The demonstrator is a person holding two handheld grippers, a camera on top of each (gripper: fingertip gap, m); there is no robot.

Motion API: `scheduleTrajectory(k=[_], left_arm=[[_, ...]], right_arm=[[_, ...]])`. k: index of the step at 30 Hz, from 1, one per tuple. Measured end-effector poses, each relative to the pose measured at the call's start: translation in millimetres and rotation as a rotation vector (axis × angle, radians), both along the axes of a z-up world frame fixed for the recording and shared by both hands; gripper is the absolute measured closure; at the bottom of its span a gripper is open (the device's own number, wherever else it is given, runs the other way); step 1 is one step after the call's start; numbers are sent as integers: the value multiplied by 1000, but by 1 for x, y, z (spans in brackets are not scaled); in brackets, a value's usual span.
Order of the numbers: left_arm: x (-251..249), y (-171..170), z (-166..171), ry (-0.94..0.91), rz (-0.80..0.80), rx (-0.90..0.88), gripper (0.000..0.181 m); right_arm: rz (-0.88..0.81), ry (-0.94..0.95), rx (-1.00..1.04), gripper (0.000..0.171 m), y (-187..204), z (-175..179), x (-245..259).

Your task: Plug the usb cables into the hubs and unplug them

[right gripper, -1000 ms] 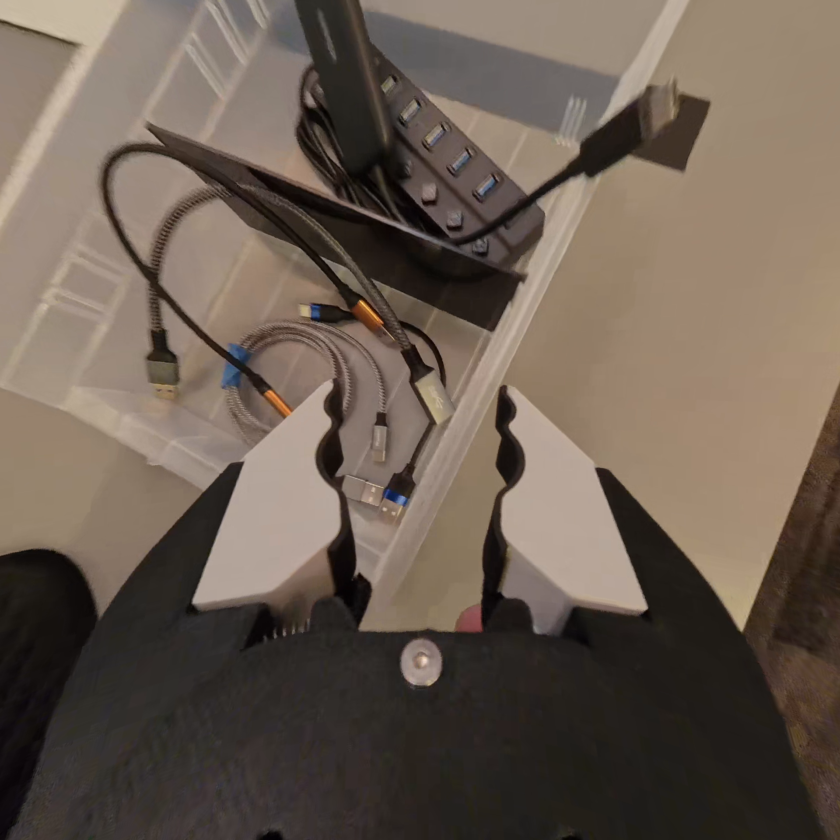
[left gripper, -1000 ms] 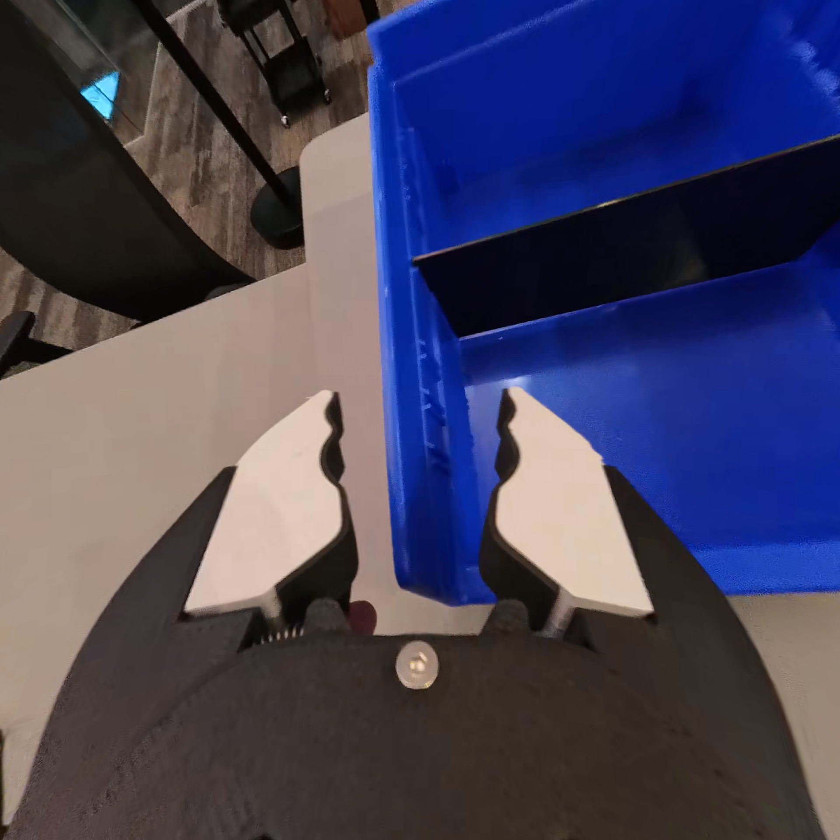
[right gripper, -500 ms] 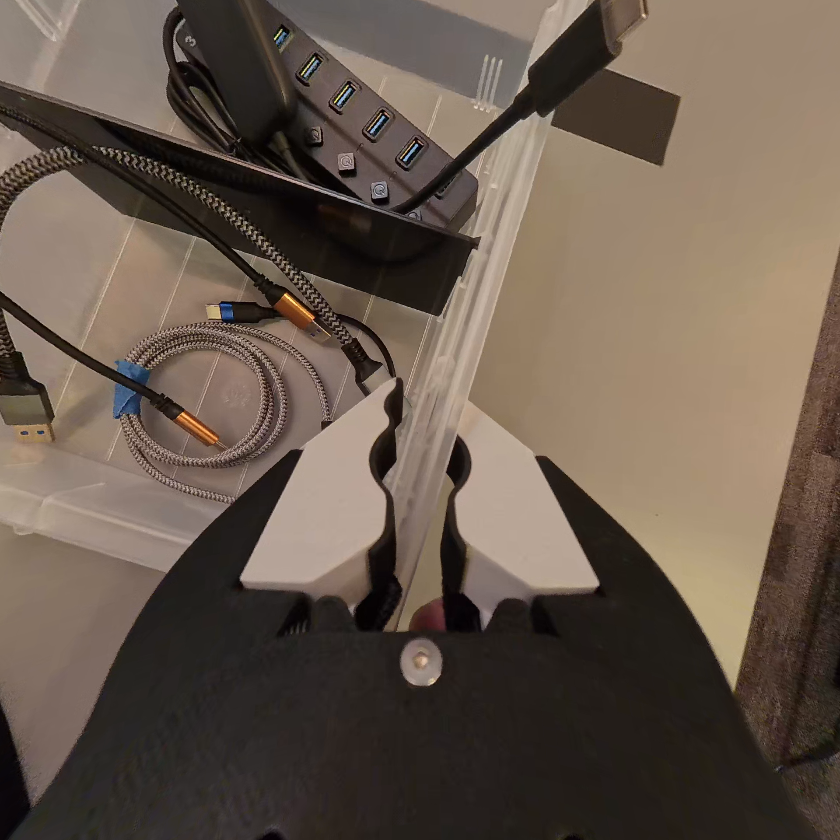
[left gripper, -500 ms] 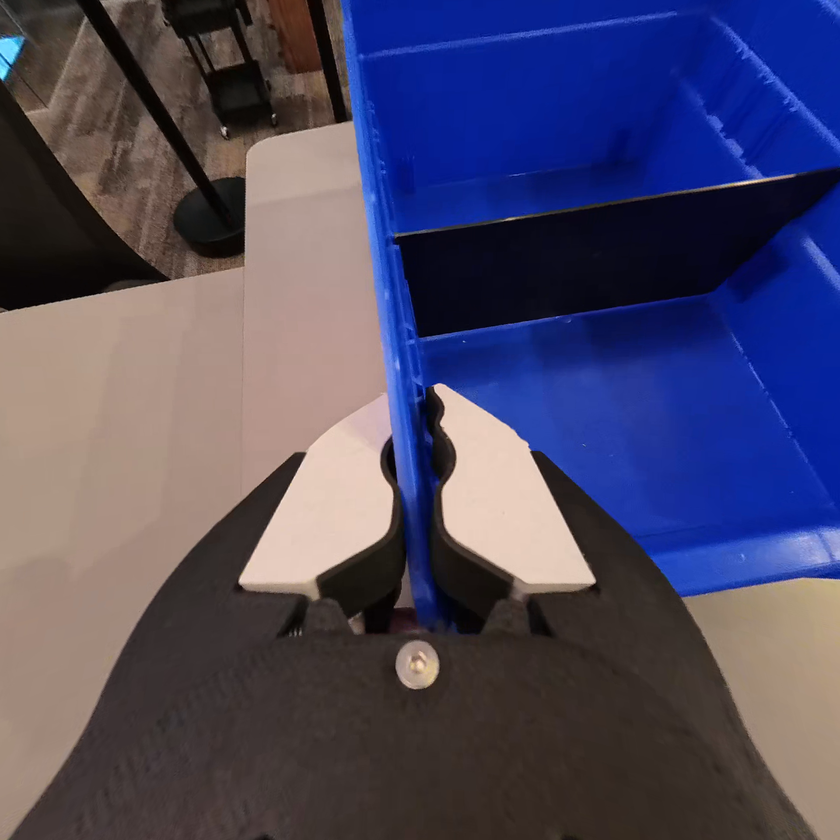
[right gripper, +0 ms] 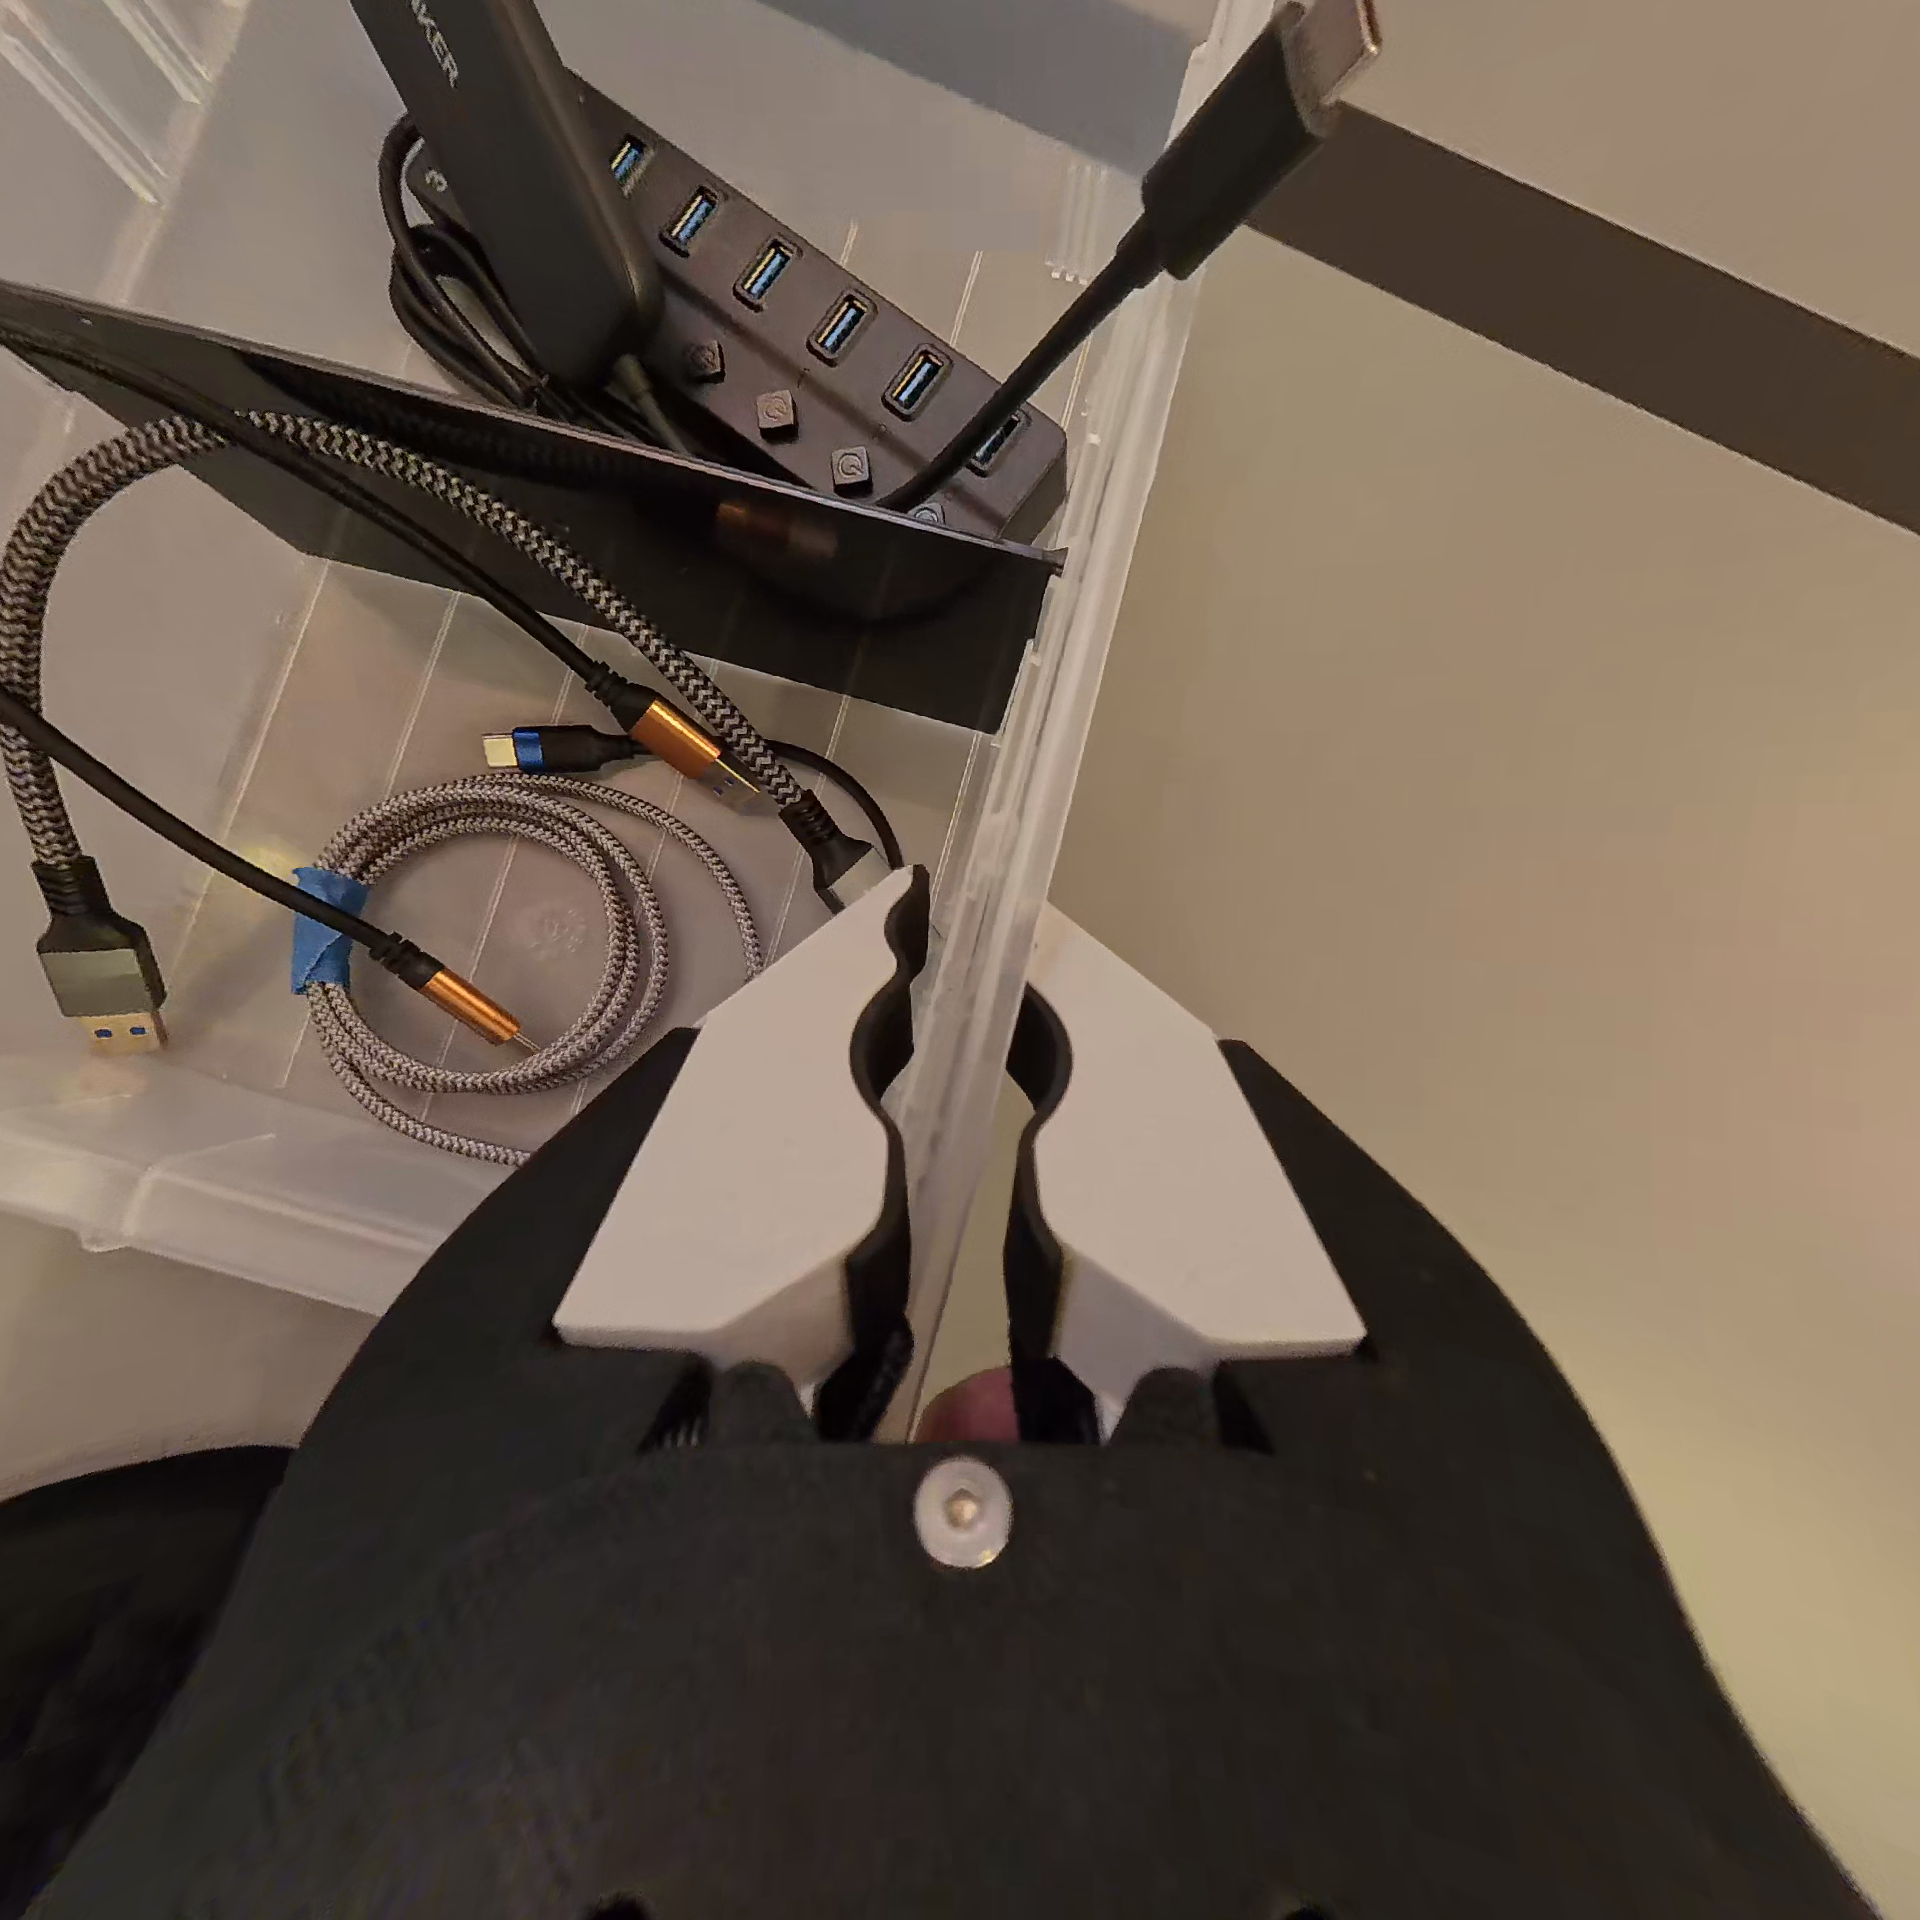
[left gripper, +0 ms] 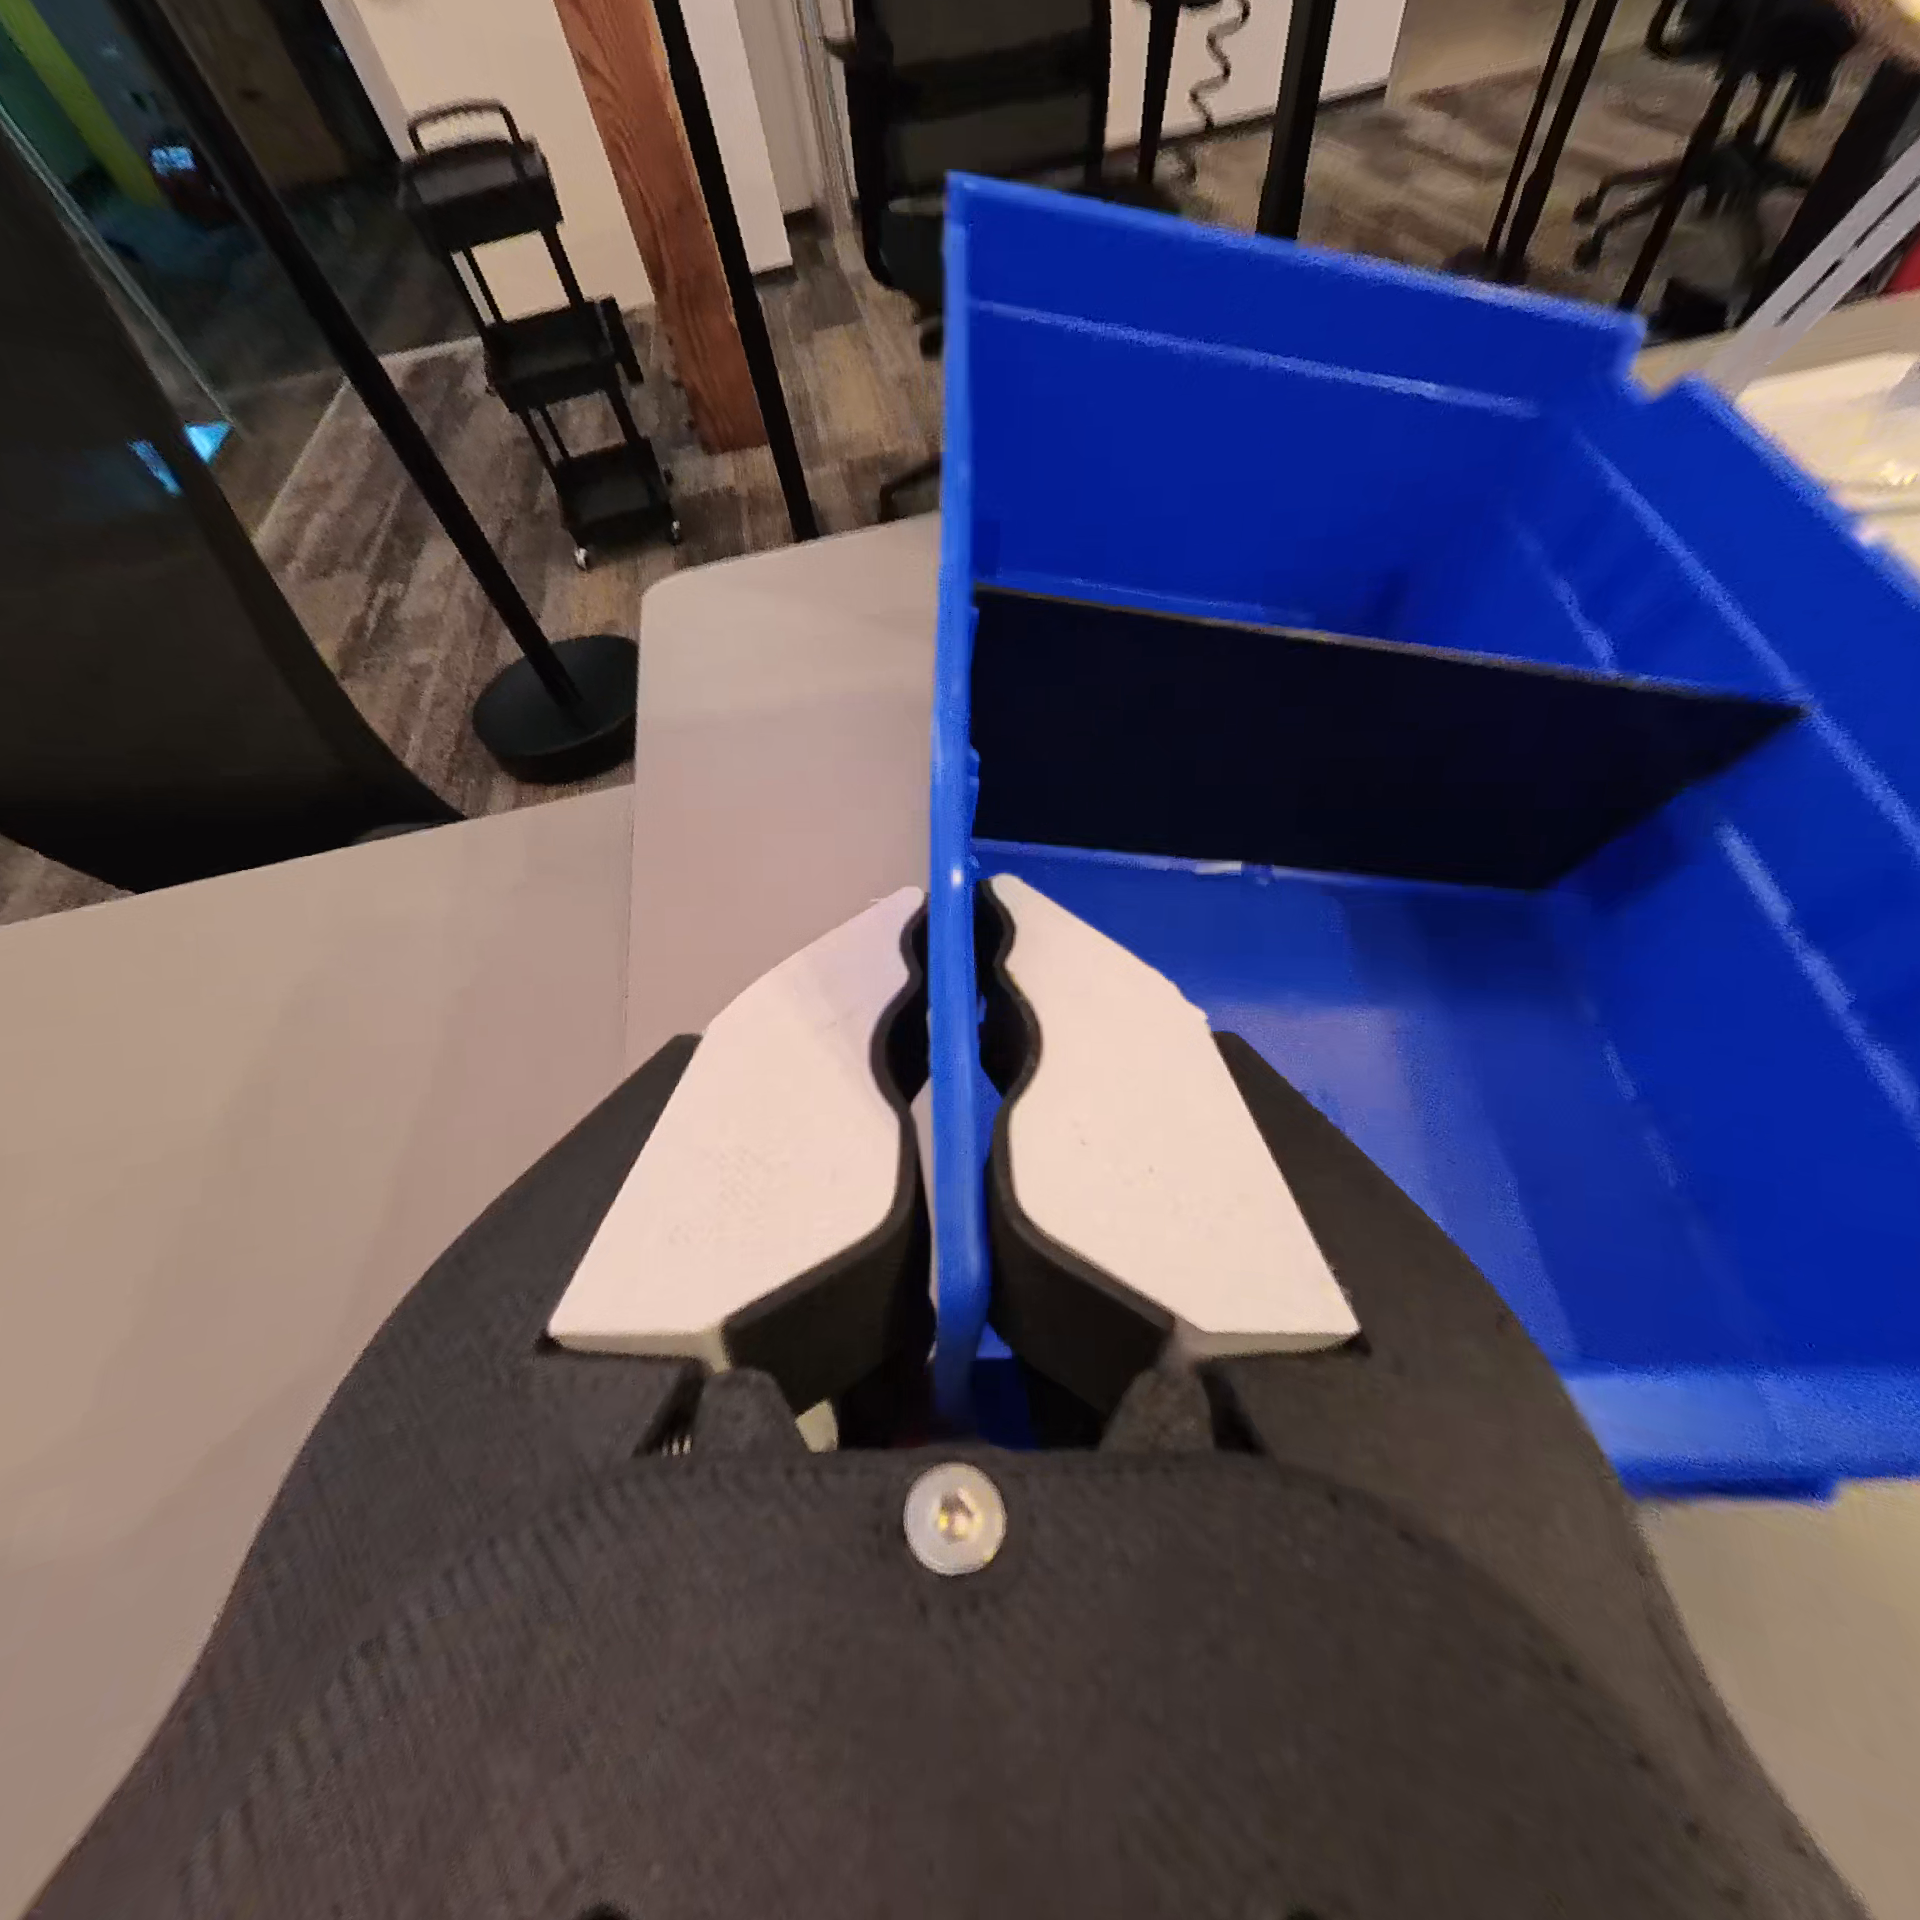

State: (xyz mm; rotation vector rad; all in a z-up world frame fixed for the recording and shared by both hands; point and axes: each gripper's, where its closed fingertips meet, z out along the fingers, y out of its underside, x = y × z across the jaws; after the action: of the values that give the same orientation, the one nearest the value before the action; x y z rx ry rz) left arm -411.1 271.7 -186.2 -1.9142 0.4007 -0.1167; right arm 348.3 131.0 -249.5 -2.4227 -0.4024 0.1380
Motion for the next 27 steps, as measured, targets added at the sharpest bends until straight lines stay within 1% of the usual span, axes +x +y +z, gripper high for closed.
scheduleTrajectory(k=[2,8,10,13,18,21,25,27], left_arm=[[-2,-4,7,-18,-4,34,175],[-9,-14,16,14,6,89,175],[-12,-17,23,-9,9,115,175],[-16,-23,35,-46,10,158,176],[-21,-38,56,-59,20,217,176],[-23,-49,68,-84,32,251,176],[-26,-66,81,-165,39,296,176],[-27,-74,86,-202,47,319,176]], right_arm=[[12,20,4,162,-2,1,-16],[39,121,35,151,-6,3,-70],[44,147,49,147,-7,4,-88],[59,206,69,138,-9,5,-118],[78,241,100,127,-8,5,-168],[97,266,107,113,-6,0,-204],[81,261,148,110,5,-4,-245],[89,248,165,114,12,-5,-264]])
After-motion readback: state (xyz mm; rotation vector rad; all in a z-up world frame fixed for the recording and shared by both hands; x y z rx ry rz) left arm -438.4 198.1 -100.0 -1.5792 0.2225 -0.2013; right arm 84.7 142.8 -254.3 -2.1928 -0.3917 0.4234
